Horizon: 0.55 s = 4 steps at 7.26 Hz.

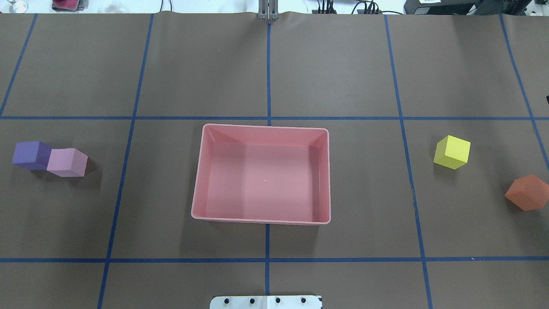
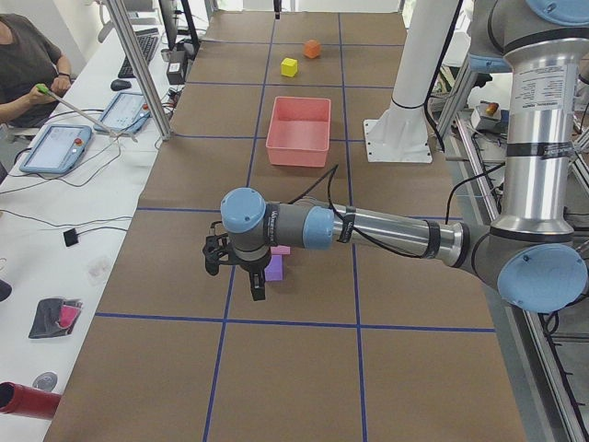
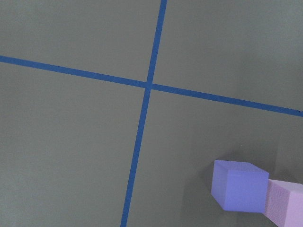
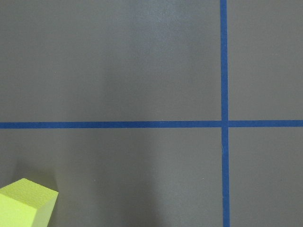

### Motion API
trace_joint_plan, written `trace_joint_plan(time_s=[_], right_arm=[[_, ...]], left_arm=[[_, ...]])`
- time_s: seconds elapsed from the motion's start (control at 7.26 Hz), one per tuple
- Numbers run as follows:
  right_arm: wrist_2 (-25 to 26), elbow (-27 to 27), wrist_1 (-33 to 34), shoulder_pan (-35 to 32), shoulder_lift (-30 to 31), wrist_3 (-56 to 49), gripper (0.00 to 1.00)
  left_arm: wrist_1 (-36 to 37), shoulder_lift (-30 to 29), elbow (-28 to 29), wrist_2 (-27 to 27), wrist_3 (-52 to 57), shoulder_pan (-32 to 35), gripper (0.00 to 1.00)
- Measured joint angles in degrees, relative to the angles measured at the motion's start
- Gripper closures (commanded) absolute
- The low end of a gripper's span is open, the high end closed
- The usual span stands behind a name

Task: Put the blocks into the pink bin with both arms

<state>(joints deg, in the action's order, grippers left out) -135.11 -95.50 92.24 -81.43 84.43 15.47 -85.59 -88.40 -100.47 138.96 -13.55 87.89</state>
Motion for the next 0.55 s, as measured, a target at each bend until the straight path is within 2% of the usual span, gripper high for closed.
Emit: trace_joint_plan(time_s=[0.55], right_arm=[[-0.42, -0.32, 0.88, -0.04, 0.75, 0.02, 0.01]], left_arm=[[-0.13, -0.05, -0.09, 0.36, 0.04, 0.0, 0.0]])
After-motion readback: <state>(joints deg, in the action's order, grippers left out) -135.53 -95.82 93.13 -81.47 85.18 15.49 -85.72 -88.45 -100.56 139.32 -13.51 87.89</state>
